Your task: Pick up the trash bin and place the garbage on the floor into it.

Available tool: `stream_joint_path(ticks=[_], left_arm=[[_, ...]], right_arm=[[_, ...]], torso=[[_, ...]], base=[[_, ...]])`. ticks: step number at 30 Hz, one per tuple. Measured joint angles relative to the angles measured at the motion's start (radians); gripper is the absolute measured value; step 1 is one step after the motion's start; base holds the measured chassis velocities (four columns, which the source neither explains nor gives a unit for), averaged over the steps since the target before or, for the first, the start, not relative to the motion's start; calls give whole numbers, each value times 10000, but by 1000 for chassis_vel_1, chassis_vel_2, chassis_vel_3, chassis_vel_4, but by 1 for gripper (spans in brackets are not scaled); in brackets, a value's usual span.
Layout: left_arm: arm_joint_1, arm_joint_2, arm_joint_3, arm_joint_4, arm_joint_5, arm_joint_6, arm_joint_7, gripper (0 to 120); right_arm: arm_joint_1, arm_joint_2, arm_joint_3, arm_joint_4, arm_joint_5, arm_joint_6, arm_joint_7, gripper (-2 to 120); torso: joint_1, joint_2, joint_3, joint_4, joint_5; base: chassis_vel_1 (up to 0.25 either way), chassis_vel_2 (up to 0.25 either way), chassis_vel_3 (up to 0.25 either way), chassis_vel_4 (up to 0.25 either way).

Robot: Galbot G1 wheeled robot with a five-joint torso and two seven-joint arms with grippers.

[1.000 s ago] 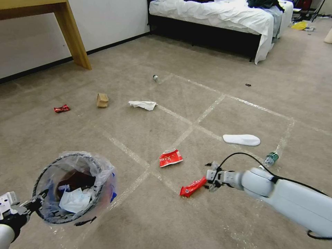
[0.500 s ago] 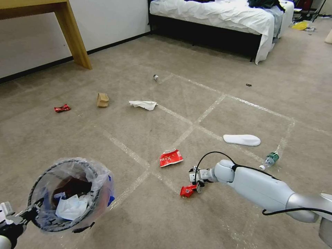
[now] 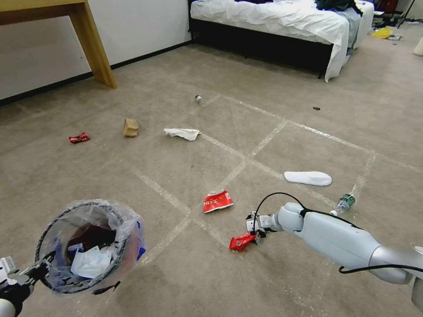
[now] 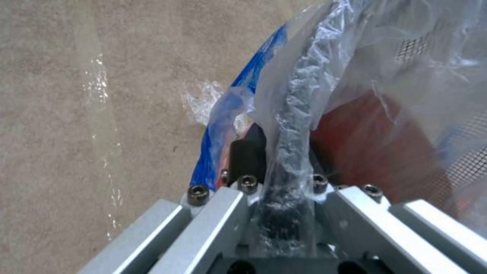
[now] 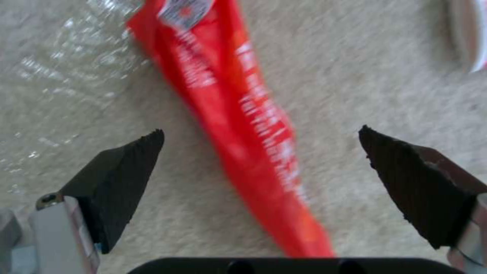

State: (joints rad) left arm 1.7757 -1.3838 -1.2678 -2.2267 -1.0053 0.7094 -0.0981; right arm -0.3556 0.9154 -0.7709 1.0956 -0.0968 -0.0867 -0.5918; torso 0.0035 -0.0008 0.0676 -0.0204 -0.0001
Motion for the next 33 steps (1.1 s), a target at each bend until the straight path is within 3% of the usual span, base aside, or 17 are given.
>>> stream_joint_path(ticks=[4,7,10,13,19,22,25,29,30,33], left_arm=[[52,-5,2,-73,0,0,-8,1],[86,-6,-9,-120,-7,0,-10,1],[100,-17,-21,-159,-16,-11,-10,1],[101,-18,-22,-160,-15,-18,-9,1],[59,-26,-17,-146,-13,-42,-8,1],[51,-26,-14,-143,-13,-42,-7,1],[42,-20,-11,-138,-14,-43,-7,1],[45,-4,-11,-133,-15,-43,-7,1],[47,3,-11,-133,-19,-42,-6,1],[63,21,-11,-142,-21,-43,-7,1]], right_arm=[[-258,83,127,-225,-88,109,133,96],[-319,158,170,-344,-97,182,186,88],[-322,273,183,-517,-96,331,333,73],[-316,294,185,-546,-91,369,363,69],[-295,344,207,-657,-84,545,438,39],[-315,345,219,-670,-84,568,442,34],[-389,334,279,-716,-91,677,453,18],[-420,323,342,-718,-93,730,481,8],[-430,307,412,-694,-66,749,500,1],[-459,284,556,-593,109,779,553,0]], torso=[[0,0,0,0,0],[0,0,-1,0,0],[0,0,-1,0,0],[-1,0,0,0,-1],[-1,0,0,1,-2],[0,0,-1,1,-1],[-1,0,0,1,-1],[-1,0,0,1,-1],[-1,0,0,0,0],[-1,0,0,0,-1]], base=[[0,0,0,0],[0,0,0,0],[0,0,0,0],[0,0,0,0],[0,0,0,0],[0,0,0,0],[0,0,0,0],[0,0,0,0],[0,0,0,0],[0,0,0,0]])
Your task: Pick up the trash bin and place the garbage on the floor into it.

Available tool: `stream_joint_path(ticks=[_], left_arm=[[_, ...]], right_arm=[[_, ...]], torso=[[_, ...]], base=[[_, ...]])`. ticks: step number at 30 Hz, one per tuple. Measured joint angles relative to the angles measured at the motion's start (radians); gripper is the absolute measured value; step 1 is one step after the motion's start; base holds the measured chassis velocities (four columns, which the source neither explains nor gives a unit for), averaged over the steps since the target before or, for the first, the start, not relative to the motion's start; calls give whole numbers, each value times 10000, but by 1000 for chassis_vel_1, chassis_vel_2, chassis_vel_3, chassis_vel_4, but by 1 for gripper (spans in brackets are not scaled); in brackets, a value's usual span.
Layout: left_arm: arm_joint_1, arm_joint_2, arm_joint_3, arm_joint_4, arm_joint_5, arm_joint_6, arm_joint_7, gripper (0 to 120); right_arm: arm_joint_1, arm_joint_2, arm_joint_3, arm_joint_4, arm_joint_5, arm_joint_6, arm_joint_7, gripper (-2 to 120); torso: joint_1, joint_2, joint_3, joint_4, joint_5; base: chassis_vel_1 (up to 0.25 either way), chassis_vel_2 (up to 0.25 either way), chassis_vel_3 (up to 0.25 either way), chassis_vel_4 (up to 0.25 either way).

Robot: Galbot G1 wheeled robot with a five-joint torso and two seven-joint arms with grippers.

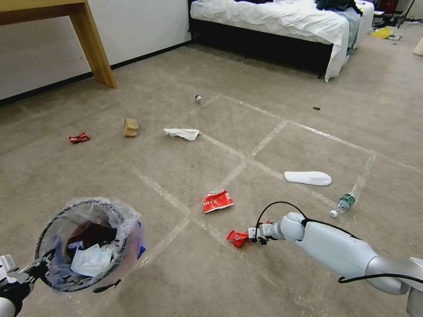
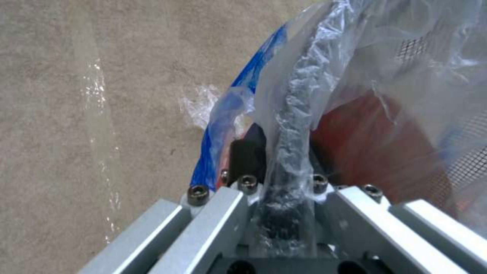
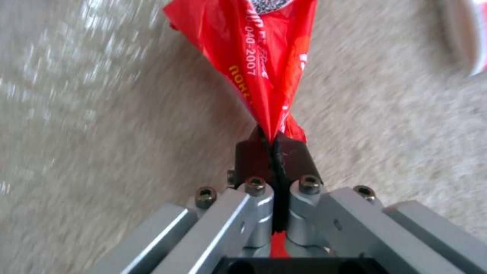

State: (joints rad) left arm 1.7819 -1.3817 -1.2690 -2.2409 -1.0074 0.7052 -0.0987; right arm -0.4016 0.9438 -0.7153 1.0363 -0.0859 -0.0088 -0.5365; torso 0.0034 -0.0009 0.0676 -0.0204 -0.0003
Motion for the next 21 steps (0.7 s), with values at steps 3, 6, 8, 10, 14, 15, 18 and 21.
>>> stream_joint_path(ticks=[3,6,8,10,14,15,18,21], left_arm=[[9,85,0,-89,-62,6,-20,1],[8,133,11,-136,-120,26,-56,1],[9,294,96,-263,-324,120,-191,1],[-4,350,127,-288,-367,144,-218,1],[-54,729,303,-225,-546,260,-336,1],[-54,729,303,-225,-546,260,-336,1],[-102,1067,386,-61,-652,291,-418,1],[-143,1452,468,52,-898,292,-579,1]], right_arm=[[-62,-48,453,471,771,11,253,0],[-69,-57,651,778,1123,-25,414,0],[12,-88,1245,1958,2039,-145,883,0],[83,-98,1368,2339,2307,-197,1046,0],[483,23,2117,4071,3925,-591,1874,0],[483,23,2117,4071,3925,-591,1874,0],[770,218,2423,5017,5024,-797,2335,0],[1083,518,2598,6033,6027,-869,2815,0]], torso=[[0,0,0,0,0],[0,1,0,0,1],[0,1,0,0,1],[0,1,0,2,1],[0,1,0,1,-1],[0,1,0,1,-1],[0,0,0,1,-4],[0,0,1,1,-3]], base=[[0,0,0,0],[0,0,0,0],[0,0,0,0],[0,0,0,0],[0,0,0,0],[0,0,0,0],[0,0,0,0],[0,0,0,0]])
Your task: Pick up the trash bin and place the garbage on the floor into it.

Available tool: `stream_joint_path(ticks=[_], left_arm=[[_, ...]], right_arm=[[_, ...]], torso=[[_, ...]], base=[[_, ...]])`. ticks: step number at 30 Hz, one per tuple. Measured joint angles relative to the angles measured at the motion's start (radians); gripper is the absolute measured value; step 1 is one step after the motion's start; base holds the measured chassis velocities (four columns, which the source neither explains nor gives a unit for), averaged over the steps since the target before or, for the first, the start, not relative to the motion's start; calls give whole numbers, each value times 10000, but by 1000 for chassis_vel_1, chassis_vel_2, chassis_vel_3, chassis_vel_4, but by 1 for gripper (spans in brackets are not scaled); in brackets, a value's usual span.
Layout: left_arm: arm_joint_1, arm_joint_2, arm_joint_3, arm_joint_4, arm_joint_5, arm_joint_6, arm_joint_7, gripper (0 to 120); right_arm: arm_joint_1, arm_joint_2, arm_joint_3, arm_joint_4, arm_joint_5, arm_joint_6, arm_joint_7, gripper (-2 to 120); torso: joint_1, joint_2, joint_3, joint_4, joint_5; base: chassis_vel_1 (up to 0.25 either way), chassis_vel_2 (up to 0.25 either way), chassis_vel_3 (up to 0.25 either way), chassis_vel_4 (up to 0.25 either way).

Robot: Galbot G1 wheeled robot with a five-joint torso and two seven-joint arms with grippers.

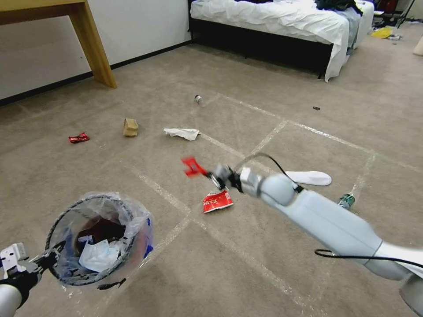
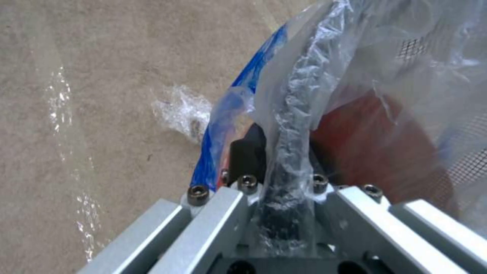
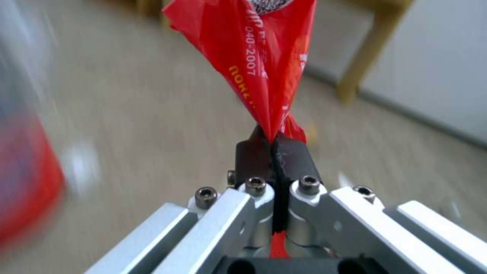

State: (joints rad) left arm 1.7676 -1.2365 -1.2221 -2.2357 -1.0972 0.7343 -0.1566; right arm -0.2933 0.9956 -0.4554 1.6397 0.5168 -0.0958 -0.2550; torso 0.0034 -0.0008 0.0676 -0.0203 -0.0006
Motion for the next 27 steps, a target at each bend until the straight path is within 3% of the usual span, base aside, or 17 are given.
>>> stream_joint_path(ticks=[2,7,11,14,16,27], left_arm=[[-52,338,93,44,-207,2,-118,1],[-80,554,168,47,-323,4,-166,1],[-85,776,226,-53,-515,9,-262,1],[32,828,184,-223,-639,19,-343,1],[104,869,137,-387,-773,21,-465,1],[239,1060,14,-470,-1024,22,-561,1]], right_arm=[[251,288,91,847,651,94,477,0],[391,353,69,1368,1257,142,841,0],[537,436,-110,2018,2460,314,1401,0],[766,790,-447,2315,3441,568,1810,0],[1010,1503,-912,2463,4293,952,2109,0],[1100,2950,-2222,2499,5393,1713,2574,0]], torso=[[0,0,-1,2,-1],[0,0,0,1,1],[0,-1,0,-3,3],[0,0,0,-2,2],[-1,0,0,2,2],[-1,0,-1,2,1]], base=[[0,0,0,0],[0,0,0,0],[0,0,0,0],[0,0,0,0],[0,0,0,0],[0,0,0,0]])
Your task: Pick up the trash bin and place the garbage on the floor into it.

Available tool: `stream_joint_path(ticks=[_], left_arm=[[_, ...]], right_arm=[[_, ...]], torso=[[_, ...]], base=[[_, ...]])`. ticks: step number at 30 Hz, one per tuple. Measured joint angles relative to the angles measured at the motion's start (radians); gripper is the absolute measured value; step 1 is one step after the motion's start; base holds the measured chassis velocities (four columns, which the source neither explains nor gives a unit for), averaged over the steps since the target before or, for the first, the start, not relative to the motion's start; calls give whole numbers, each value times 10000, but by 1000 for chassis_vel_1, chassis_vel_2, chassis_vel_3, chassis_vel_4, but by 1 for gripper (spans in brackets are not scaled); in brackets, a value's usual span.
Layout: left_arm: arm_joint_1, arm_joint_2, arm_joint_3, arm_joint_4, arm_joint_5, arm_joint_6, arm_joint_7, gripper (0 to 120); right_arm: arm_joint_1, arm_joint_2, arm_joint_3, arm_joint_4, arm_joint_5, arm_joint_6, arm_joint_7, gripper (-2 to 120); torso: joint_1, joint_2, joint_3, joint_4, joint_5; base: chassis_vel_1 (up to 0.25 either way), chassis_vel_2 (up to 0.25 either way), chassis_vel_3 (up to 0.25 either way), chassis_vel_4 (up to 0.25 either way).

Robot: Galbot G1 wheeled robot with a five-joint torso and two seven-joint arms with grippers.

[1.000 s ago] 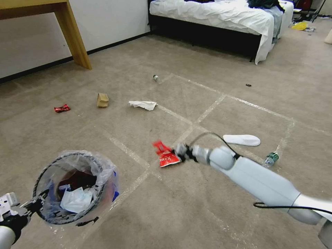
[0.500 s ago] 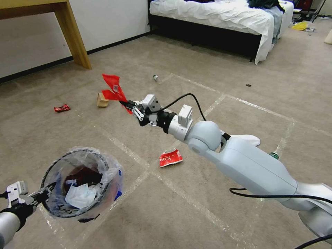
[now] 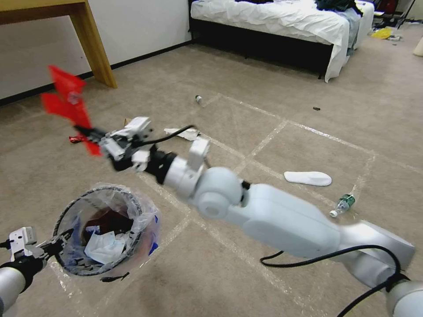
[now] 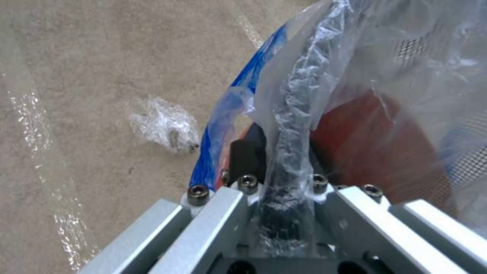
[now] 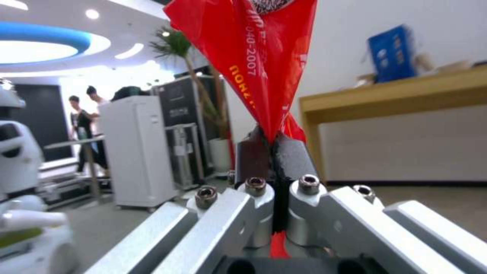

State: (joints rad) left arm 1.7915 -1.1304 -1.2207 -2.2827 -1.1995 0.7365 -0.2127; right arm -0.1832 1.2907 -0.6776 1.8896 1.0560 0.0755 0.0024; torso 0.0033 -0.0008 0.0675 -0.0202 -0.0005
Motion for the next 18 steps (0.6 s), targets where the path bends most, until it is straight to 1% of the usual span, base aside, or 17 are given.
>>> stream_joint_path(ticks=[1,4,7,18], left_arm=[[5,9,-27,-9,-36,0,-7,1],[5,9,-42,-17,-67,0,-23,1],[5,-25,-56,-96,-125,0,-49,1],[14,-105,-64,-262,-151,0,-58,1]], right_arm=[[-32,134,-268,-91,10,113,7,0],[-70,223,-504,-199,-26,209,7,0],[-294,360,-1198,-656,-294,404,-32,0],[-692,164,-1894,-1236,-807,545,-215,0]], torso=[[0,0,0,0,0],[0,0,0,0,0],[0,0,0,-2,1],[0,0,0,-2,3]], base=[[0,0,0,0],[0,0,0,0],[0,0,0,0],[0,0,0,0]])
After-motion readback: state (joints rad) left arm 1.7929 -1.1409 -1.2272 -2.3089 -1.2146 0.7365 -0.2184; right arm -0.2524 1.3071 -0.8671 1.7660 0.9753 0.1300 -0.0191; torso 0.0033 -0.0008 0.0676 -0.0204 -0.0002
